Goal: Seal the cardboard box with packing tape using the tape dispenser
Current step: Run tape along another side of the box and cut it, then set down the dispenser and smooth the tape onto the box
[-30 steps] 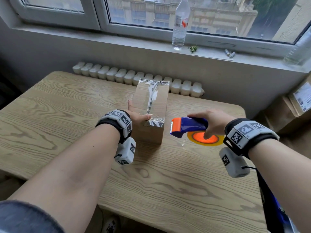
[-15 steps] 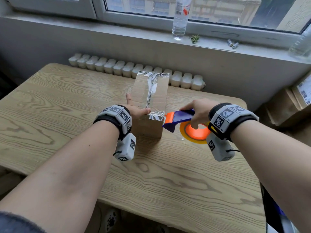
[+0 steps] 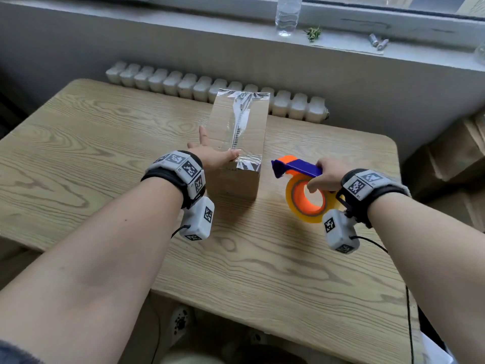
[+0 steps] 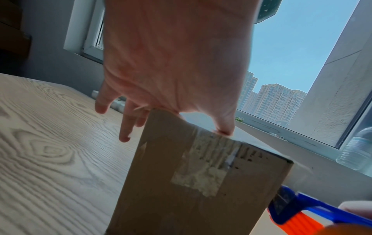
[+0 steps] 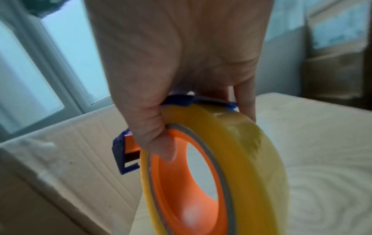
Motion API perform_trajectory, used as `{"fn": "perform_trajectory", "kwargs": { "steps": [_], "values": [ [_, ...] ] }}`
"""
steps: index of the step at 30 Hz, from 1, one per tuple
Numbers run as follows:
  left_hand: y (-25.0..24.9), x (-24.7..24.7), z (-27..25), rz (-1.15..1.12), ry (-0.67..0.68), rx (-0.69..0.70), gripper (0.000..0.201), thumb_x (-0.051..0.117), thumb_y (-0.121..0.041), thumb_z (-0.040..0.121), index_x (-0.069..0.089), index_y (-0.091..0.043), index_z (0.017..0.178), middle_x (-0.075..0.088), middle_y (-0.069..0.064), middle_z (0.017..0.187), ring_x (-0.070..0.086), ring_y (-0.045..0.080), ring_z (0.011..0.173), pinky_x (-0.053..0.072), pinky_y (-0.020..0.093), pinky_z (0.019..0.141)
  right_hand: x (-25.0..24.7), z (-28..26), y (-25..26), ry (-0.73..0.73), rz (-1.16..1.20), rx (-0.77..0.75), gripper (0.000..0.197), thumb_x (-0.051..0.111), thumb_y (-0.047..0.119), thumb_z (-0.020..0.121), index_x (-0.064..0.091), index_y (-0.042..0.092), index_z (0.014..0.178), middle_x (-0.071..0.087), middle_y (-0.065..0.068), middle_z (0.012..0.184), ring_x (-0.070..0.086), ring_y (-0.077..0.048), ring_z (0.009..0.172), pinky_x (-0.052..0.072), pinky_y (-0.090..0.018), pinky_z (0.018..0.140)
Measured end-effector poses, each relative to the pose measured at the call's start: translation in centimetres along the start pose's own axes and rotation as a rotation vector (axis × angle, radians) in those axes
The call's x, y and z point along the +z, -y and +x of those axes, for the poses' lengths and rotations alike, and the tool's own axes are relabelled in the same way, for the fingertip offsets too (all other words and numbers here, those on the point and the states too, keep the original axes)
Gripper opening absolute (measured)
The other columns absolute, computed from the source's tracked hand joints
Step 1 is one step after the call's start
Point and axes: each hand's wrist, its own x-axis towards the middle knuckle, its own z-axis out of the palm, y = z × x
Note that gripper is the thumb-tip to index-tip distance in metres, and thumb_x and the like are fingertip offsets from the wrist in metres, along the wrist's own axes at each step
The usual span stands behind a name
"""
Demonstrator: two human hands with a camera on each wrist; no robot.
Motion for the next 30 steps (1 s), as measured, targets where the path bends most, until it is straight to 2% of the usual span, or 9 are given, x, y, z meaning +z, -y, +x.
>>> {"fn": "perform_trajectory", "kwargs": {
  "steps": [5,9,11,13,15,19,23,26,30],
  "values": [
    [0.3,-0.1,-0.3,-0.068,0.005,0.029,0.111,0.043,-0.074,0.080,-0.031,-0.026,0.146,-0.009,0.026,0.158,0.013,0.039,0.147,0.012,0.048,0.119,2.3,1.1,0.0,0.158,0.010,0.017,0.027,0.073,0.038,0.074,0.062,0.014,0.082,0.065,-0.009,0.085,0.058,-0.024,0.077,0.044,-0.029,0.069],
    [1.0,-0.3,-0.1,-0.109,0.021,0.096,0.104,0.042,-0.064,0.088,-0.032,-0.022,0.145,0.015,0.023,0.158,0.029,0.034,0.143,0.022,0.041,0.118,2.6,1.2,0.4,0.179,-0.039,0.031,0.039,0.066,0.041,0.082,0.066,0.008,0.103,0.064,-0.008,0.095,0.058,-0.026,0.088,0.045,-0.030,0.076],
    [1.3,-0.6,-0.2,-0.146,0.032,0.141,0.097,0.041,-0.056,0.093,-0.031,-0.018,0.146,0.025,0.018,0.157,0.036,0.032,0.140,0.024,0.035,0.116,2.3,1.2,0.7,0.147,-0.052,0.032,0.045,0.064,0.034,0.085,0.062,0.006,0.120,0.066,-0.013,0.112,0.061,-0.030,0.104,0.048,-0.033,0.088],
    [1.8,-0.9,-0.3,-0.175,0.032,0.186,0.090,0.040,-0.048,0.097,-0.026,-0.018,0.148,0.026,0.015,0.157,0.036,0.030,0.140,0.023,0.032,0.114,1.6,1.0,1.3,0.105,-0.030,0.017,0.052,0.061,0.028,0.089,0.050,0.012,0.137,0.055,-0.013,0.136,0.052,-0.030,0.124,0.043,-0.035,0.101],
    [2.4,-1.2,-0.3,-0.177,-0.019,0.270,0.083,0.043,-0.046,0.097,-0.015,-0.023,0.152,0.021,0.011,0.159,0.030,0.028,0.144,0.022,0.034,0.116,0.4,0.5,2.4,-0.024,0.059,-0.049,0.052,0.056,0.025,0.092,0.043,0.018,0.142,0.048,-0.009,0.145,0.046,-0.029,0.131,0.038,-0.035,0.105],
    [3.3,-2.7,-0.1,-0.040,-0.113,0.403,0.072,0.047,-0.048,0.094,0.015,-0.025,0.154,0.025,0.006,0.159,0.027,0.023,0.145,0.025,0.038,0.118,-2.1,-1.5,6.9,-0.314,0.147,-0.262,0.042,0.048,0.026,0.096,0.049,0.026,0.137,0.049,-0.005,0.144,0.043,-0.024,0.133,0.034,-0.037,0.108],
    [3.5,-4.0,-0.7,0.169,-0.143,0.477,0.074,0.053,-0.053,0.090,0.027,-0.023,0.152,0.045,0.004,0.148,0.045,0.023,0.132,0.037,0.035,0.108,-2.3,-3.1,11.6,-0.239,-0.019,-0.337,0.046,0.052,0.046,0.091,0.051,0.034,0.135,0.041,-0.007,0.148,0.036,-0.023,0.136,0.031,-0.040,0.110],
    [3.6,-4.2,-0.5,0.264,-0.163,0.519,0.083,0.060,-0.057,0.083,0.028,-0.022,0.150,0.049,0.004,0.145,0.049,0.023,0.129,0.040,0.037,0.106,-1.8,-3.4,13.2,-0.218,-0.092,-0.300,0.047,0.060,0.056,0.082,0.063,0.030,0.122,0.057,-0.007,0.129,0.051,-0.023,0.118,0.042,-0.036,0.097],
    [3.4,-4.3,-0.2,0.332,-0.205,0.565,0.077,0.065,-0.056,0.078,0.042,-0.018,0.142,0.057,0.006,0.134,0.054,0.025,0.122,0.046,0.039,0.099,-1.3,-3.3,14.3,-0.269,-0.076,-0.247,0.055,0.067,0.059,0.074,0.065,0.025,0.117,0.065,0.000,0.120,0.058,-0.021,0.111,0.046,-0.033,0.089]
  ]
}}
